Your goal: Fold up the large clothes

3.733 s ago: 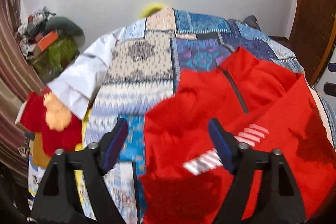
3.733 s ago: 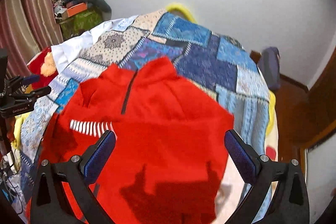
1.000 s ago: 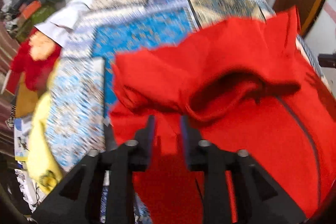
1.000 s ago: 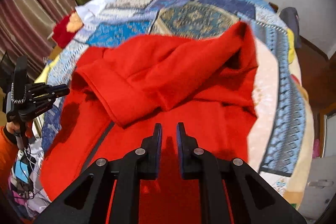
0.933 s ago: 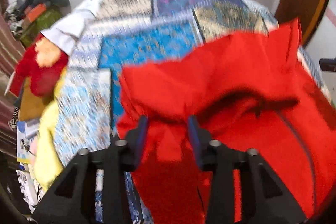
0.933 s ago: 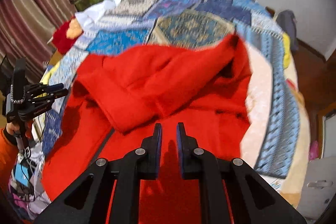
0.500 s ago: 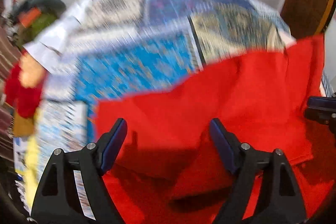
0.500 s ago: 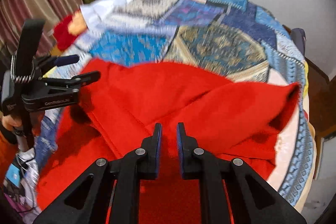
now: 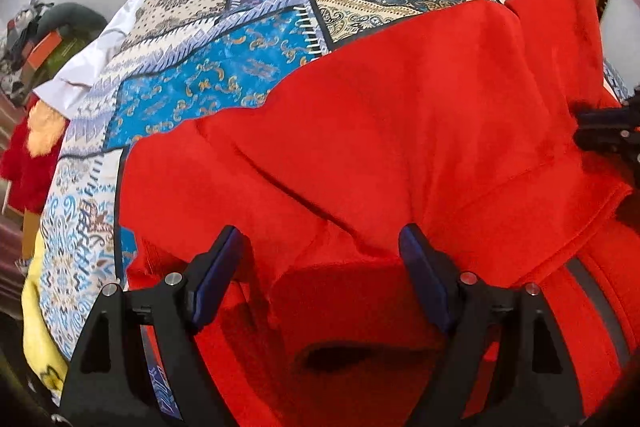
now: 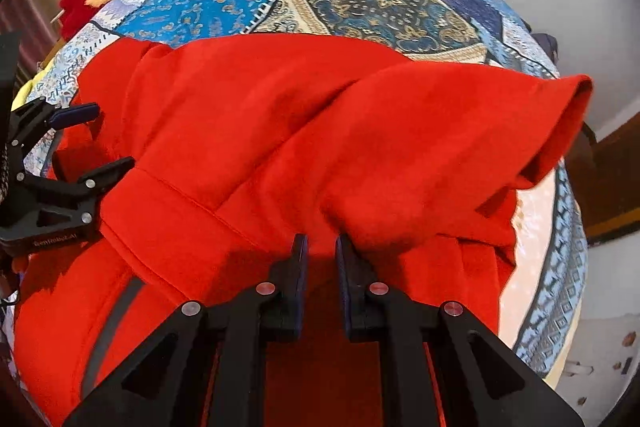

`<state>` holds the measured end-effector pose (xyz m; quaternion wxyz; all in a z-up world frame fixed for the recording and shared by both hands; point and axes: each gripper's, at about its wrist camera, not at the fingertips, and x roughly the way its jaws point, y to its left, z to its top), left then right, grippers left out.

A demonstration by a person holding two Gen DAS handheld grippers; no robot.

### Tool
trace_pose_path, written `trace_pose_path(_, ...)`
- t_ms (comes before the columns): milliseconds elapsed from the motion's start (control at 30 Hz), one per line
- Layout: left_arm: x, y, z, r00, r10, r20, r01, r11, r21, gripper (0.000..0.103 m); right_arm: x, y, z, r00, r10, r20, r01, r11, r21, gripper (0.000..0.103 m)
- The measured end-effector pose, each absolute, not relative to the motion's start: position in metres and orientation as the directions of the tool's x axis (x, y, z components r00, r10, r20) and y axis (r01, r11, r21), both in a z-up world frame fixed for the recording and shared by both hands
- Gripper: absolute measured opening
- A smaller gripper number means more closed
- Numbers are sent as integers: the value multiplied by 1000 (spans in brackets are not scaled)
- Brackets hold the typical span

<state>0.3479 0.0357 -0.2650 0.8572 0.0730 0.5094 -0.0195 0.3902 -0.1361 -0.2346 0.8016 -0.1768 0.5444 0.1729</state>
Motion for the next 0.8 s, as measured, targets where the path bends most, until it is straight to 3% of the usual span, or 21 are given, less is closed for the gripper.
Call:
trace_pose_path(267, 332, 31, -265, 509, 96, -856, 98, 981, 168, 81, 370, -154, -236, 374, 3, -927, -457, 871, -181, 9)
trace_pose_path(800, 301, 63, -245, 503, 35, -864, 66, 995, 79, 81, 351, -192, -230, 397, -53, -916, -407, 884, -228, 9)
